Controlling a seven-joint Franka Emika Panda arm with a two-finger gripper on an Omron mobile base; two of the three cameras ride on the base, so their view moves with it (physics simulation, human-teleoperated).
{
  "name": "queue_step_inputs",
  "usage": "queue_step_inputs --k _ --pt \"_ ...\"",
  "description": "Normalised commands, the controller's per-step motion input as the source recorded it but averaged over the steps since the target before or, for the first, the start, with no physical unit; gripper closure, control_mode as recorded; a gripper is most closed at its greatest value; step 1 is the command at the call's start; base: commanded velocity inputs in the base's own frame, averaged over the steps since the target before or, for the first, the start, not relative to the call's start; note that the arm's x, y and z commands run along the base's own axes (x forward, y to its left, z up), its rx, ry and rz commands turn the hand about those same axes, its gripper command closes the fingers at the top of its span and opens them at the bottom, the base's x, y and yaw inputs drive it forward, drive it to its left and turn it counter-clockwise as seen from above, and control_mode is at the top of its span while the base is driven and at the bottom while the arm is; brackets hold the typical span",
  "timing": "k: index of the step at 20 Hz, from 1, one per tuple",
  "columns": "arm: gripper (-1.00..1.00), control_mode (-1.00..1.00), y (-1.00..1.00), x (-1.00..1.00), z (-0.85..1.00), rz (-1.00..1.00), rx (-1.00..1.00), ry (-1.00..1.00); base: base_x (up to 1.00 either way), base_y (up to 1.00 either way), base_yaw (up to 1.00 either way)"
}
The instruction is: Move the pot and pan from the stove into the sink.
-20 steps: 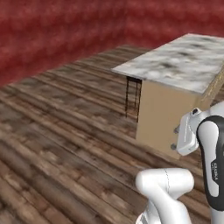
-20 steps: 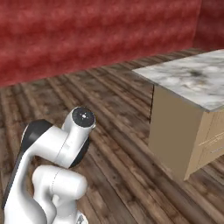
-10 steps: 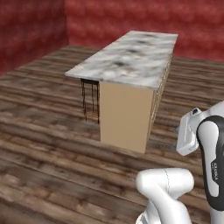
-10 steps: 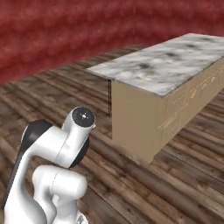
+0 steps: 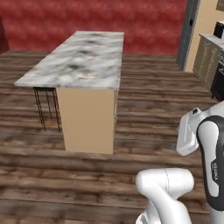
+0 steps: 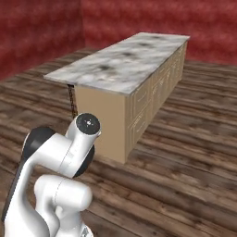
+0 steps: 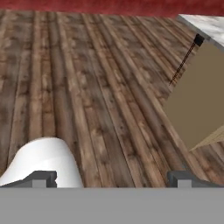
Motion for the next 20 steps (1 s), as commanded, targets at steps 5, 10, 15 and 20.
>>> queue_step_inputs --k 5,10,15,20 --pt "-1.00 1.00 0.00 0.00 0.00 0.00 0.00 0.00 -0.01 -0.21 -0.45" --pt "-1.00 1.00 0.00 0.00 0.00 0.00 0.00 0.00 -0.02 -0.02 -0.05" --pt "-1.00 1.00 0.00 0.00 0.00 0.00 0.00 0.00 0.02 -0.18 -0.01" --pt "-1.00 1.00 0.00 0.00 0.00 0.00 0.00 0.00 0.10 -0.74 -0.05"
